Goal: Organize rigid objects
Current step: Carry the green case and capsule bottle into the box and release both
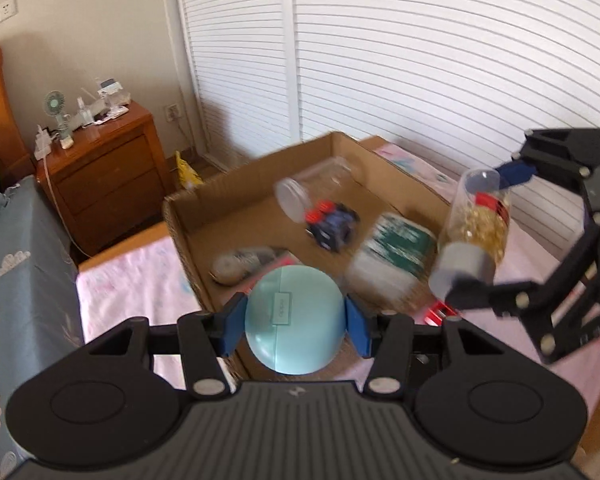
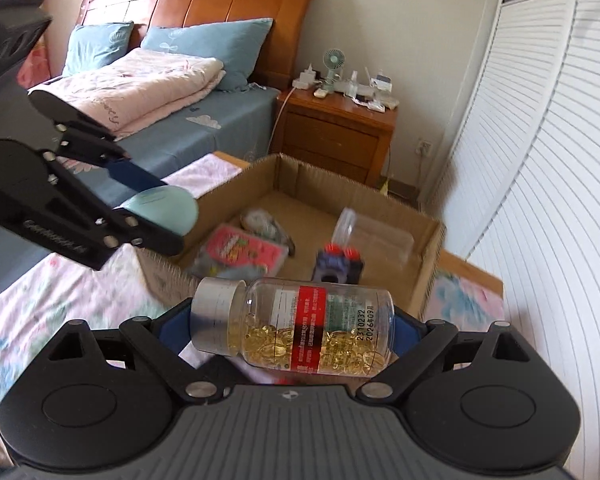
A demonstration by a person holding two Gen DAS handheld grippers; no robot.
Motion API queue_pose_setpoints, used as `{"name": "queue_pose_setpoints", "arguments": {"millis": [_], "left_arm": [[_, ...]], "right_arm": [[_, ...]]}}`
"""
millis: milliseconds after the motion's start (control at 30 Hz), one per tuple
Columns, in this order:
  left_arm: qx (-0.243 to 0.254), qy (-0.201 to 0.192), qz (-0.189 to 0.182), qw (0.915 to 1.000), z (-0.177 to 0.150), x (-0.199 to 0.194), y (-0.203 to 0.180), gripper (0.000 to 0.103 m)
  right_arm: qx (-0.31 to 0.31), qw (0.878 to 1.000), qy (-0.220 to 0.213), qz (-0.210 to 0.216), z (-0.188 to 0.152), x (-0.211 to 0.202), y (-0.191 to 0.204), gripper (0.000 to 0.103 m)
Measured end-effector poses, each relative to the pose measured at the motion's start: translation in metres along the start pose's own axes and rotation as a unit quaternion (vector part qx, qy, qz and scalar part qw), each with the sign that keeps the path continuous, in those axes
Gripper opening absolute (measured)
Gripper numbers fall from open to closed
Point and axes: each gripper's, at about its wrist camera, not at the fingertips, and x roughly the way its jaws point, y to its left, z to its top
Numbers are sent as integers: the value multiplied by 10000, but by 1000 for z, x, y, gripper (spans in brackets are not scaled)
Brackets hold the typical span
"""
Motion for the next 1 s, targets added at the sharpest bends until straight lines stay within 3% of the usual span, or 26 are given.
{"name": "queue_pose_setpoints", "arguments": {"millis": [233, 433, 867, 933, 1000], "left_arm": [[-27, 3, 213, 9998, 35, 31, 25, 52], [-129, 128, 236, 9996, 58, 68, 41, 52], [-792, 455, 495, 9946, 57, 136, 57, 52], [-816, 230, 664, 9942, 59, 134, 59, 60], [-778, -7, 817, 9936, 61, 125, 59, 76]], "right_arm": [[-7, 9998, 91, 163, 30, 45, -5, 97], [107, 9994, 196, 267, 35, 71, -10, 97], [172, 9991, 321, 221, 37, 86, -17, 97], [193, 9990, 338, 205, 38, 88, -17, 97], [197, 9990, 349, 183, 39, 89, -17, 97]]}}
